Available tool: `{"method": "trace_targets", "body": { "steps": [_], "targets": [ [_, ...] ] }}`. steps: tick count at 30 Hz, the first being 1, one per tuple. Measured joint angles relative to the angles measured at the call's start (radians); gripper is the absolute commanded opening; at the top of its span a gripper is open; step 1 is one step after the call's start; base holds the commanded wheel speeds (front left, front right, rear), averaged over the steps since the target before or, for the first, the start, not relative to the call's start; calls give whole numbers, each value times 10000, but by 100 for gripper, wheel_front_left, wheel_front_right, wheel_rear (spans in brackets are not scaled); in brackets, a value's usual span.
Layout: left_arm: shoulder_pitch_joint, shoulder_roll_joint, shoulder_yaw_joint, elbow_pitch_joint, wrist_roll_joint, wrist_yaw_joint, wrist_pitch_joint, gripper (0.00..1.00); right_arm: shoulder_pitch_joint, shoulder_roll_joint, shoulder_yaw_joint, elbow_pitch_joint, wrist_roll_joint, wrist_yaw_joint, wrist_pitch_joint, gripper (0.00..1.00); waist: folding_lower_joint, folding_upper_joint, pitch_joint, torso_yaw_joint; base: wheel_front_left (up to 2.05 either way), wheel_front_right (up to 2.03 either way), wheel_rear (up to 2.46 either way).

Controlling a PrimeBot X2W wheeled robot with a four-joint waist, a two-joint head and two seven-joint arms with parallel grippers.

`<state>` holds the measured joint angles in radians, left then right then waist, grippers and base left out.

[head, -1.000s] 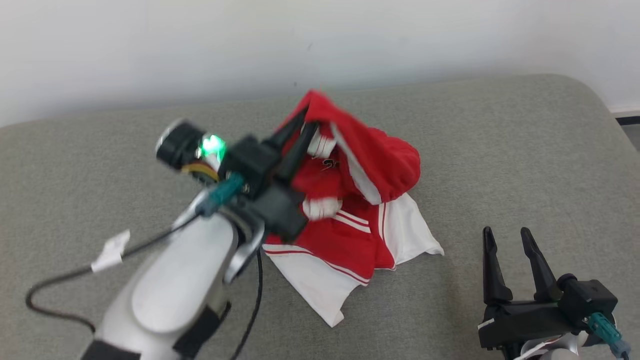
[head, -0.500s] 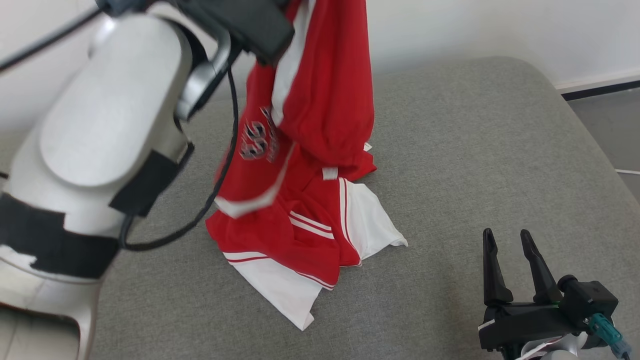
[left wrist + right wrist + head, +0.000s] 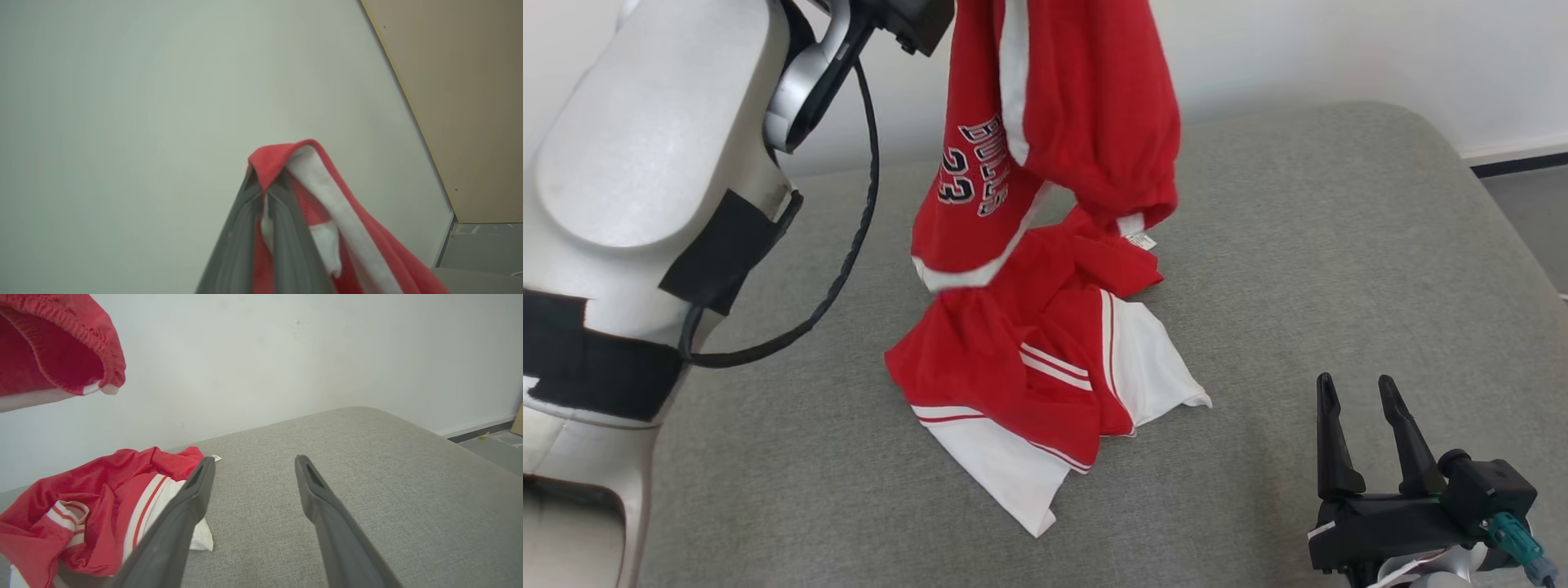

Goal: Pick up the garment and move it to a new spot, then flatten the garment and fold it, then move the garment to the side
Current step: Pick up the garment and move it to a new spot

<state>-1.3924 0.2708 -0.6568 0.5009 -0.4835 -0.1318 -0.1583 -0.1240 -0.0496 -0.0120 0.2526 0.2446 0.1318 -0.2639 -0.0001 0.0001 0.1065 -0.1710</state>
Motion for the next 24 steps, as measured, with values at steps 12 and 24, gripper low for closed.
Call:
{"method": "trace_targets", "body": {
  "steps": [12,24],
  "targets": [
    [472,708,337,364,-293,130,-428,0,-7,0,-265,-449,-376,0,-2,100,0,0,225,1349,0,0,0],
    [1429,1448,757,520,-650,439,-704,0,-78,4,-389,-1202,-980,0,81,100,0,-1,412,3384,0,0,0]
  ]
}}
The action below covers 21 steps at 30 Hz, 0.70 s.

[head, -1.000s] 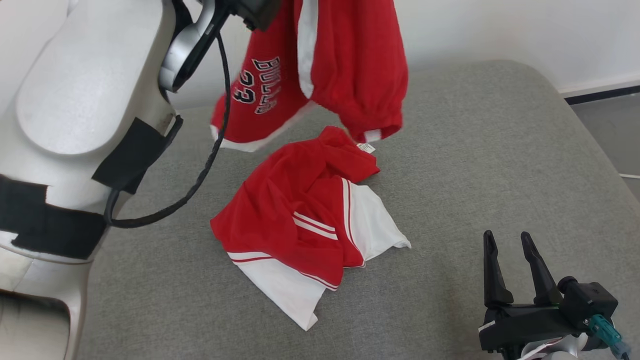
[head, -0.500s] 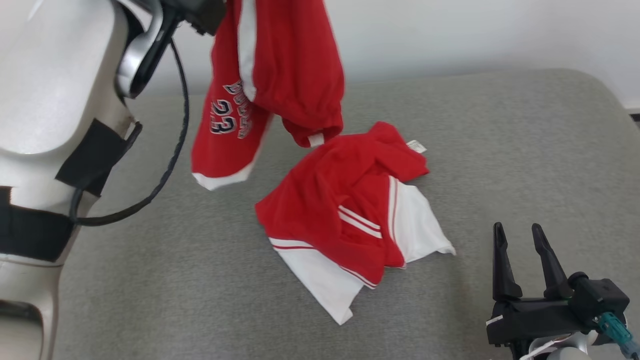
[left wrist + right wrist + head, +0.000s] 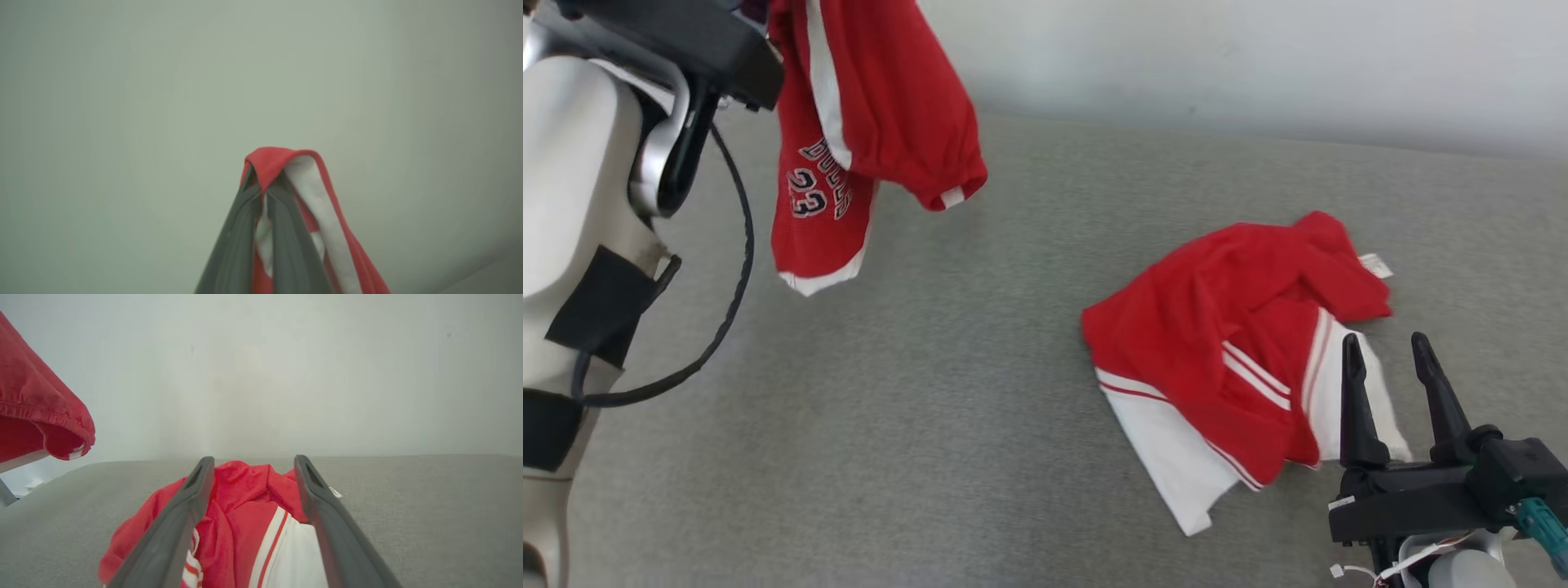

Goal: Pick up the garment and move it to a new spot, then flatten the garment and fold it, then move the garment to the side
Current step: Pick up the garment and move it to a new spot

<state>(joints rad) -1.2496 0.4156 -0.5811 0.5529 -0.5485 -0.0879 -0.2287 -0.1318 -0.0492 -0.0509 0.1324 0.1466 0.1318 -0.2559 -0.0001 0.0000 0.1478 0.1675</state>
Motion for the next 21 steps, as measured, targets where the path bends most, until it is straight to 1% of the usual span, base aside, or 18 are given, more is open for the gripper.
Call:
{"method": "trace_targets", "body": {
  "steps": [3,7,12,15,17,21],
  "targets": [
    [239,138,86,102,-33,88,-77,0,-24,0,-40,-234,-157,0,144,100,1,1,75,511,0,0,0],
    [463,456,267,280,-59,190,-167,0,-38,0,-36,-627,-345,0,391,100,0,0,201,1145,0,0,0],
    [693,934,610,550,-127,314,-226,0,-112,2,6,-1012,-447,0,646,100,1,1,441,1728,0,0,0],
    [727,1258,811,690,-136,347,-268,0,-144,2,58,-1197,-514,0,790,100,0,0,661,1873,0,0,0],
    [709,1423,890,777,-136,295,-284,0,-171,2,38,-1323,-575,0,840,100,1,0,809,1882,0,0,0],
    [572,1672,1066,880,-134,268,-299,0,-208,0,-69,-1578,-757,0,989,100,1,1,1026,1687,0,0,0]
  ]
}}
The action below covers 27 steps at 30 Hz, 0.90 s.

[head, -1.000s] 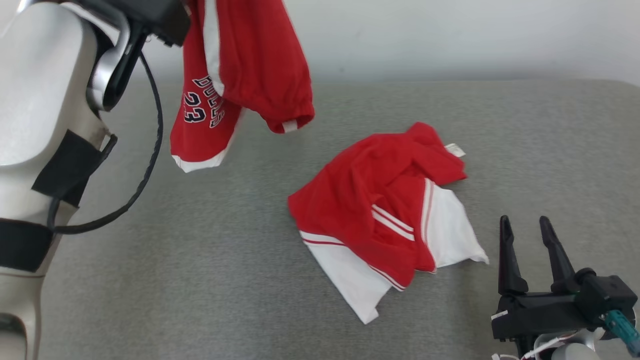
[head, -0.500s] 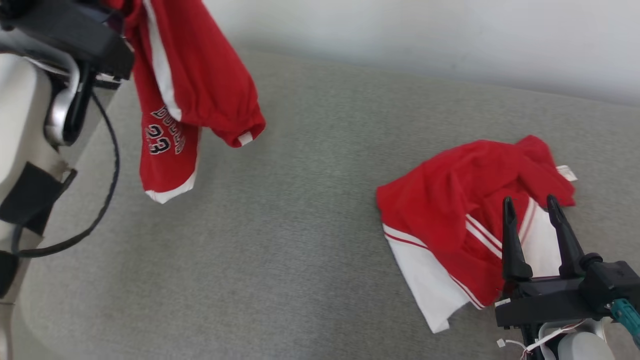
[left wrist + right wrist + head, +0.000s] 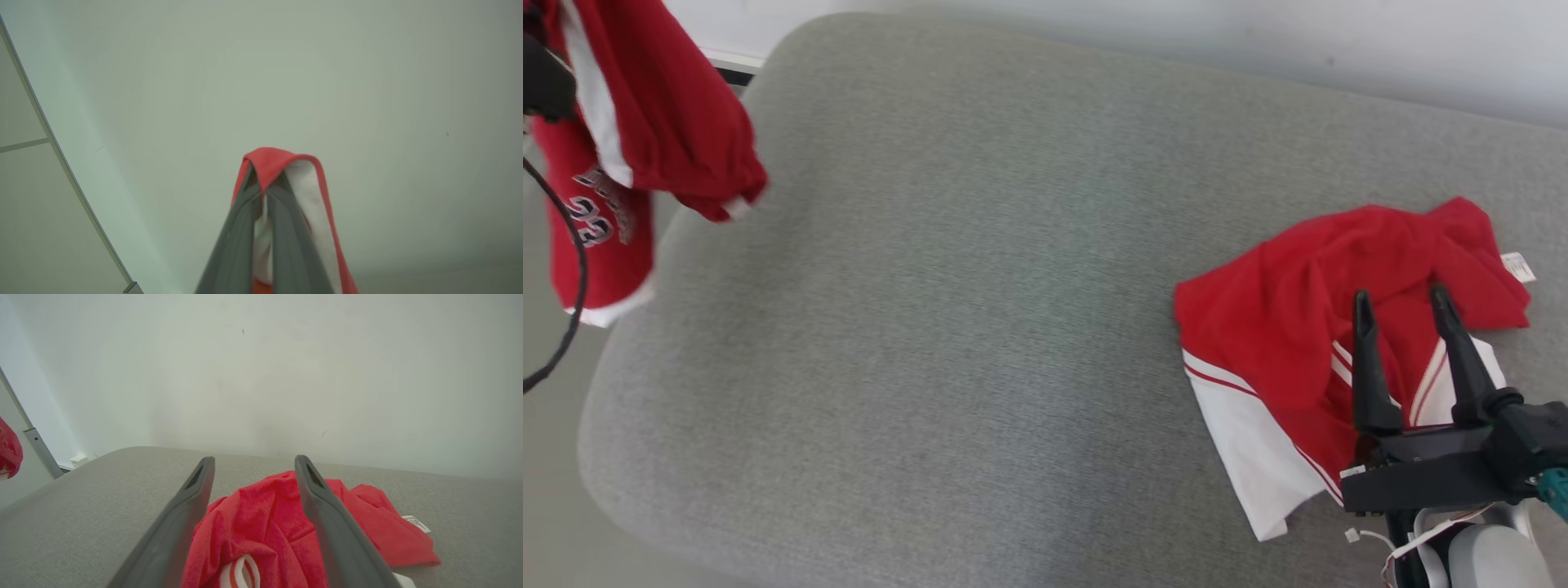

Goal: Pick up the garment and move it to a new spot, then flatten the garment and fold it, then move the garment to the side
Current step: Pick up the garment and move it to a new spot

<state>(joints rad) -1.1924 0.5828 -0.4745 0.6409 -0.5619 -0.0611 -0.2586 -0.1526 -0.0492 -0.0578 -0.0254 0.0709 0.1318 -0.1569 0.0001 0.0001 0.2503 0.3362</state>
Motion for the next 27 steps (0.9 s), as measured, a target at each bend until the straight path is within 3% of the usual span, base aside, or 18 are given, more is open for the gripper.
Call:
{"method": "trace_targets", "body": {
  "steps": [13,27],
  "targets": [
    [621,174,639,796,-27,88,-38,0,-68,-107,-63,-849,-188,0,343,100,0,0,631,-1056,0,0,0],
    [2663,-769,1152,3354,-477,-290,-38,0,-119,-349,-4,-1521,-274,0,792,100,0,0,1199,-1901,0,0,0]
  ]
}}
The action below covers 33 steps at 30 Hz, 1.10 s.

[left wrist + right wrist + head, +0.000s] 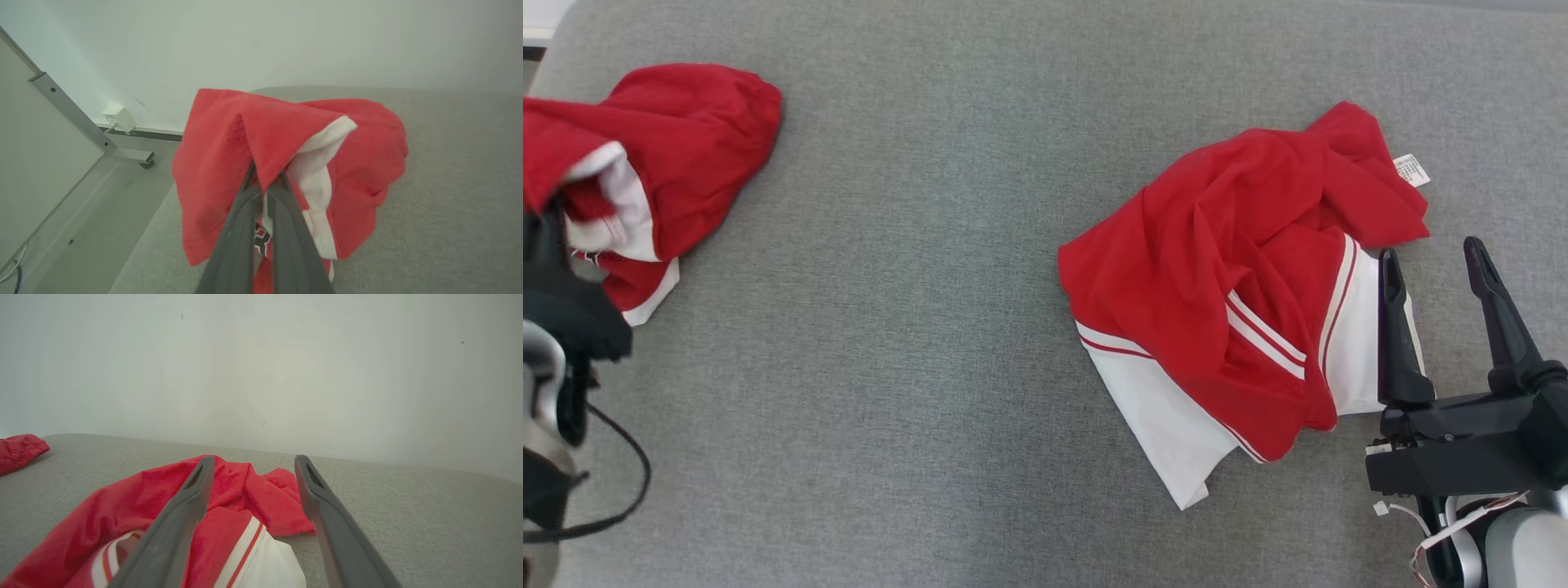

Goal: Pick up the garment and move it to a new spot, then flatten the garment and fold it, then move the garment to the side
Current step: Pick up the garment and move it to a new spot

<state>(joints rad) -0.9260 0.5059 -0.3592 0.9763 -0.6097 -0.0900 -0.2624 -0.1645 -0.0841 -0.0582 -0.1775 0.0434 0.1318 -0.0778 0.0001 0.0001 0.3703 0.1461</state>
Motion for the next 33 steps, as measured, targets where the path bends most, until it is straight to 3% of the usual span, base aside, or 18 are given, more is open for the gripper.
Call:
{"method": "trace_targets", "body": {
  "steps": [6,8,9,20,33],
  "targets": [
    [326,-575,171,932,-222,-249,0,0,-2,-56,79,-173,-27,0,174,100,0,-1,91,-21,0,0,0],
    [356,-738,290,953,-426,-318,0,84,0,-82,102,-148,-21,0,213,100,0,0,57,20,0,0,0],
    [355,-742,309,930,-426,-332,0,100,2,-84,123,-119,-12,0,221,100,1,0,31,38,0,0,0],
    [638,-581,307,-320,54,-410,0,100,64,50,343,464,240,0,-73,100,-2,-1,-543,120,0,0,0],
    [2337,-349,872,-3448,671,-403,-2,100,386,280,368,1685,639,0,-905,100,-3,-1,-1624,-451,0,0,0]
  ]
}}
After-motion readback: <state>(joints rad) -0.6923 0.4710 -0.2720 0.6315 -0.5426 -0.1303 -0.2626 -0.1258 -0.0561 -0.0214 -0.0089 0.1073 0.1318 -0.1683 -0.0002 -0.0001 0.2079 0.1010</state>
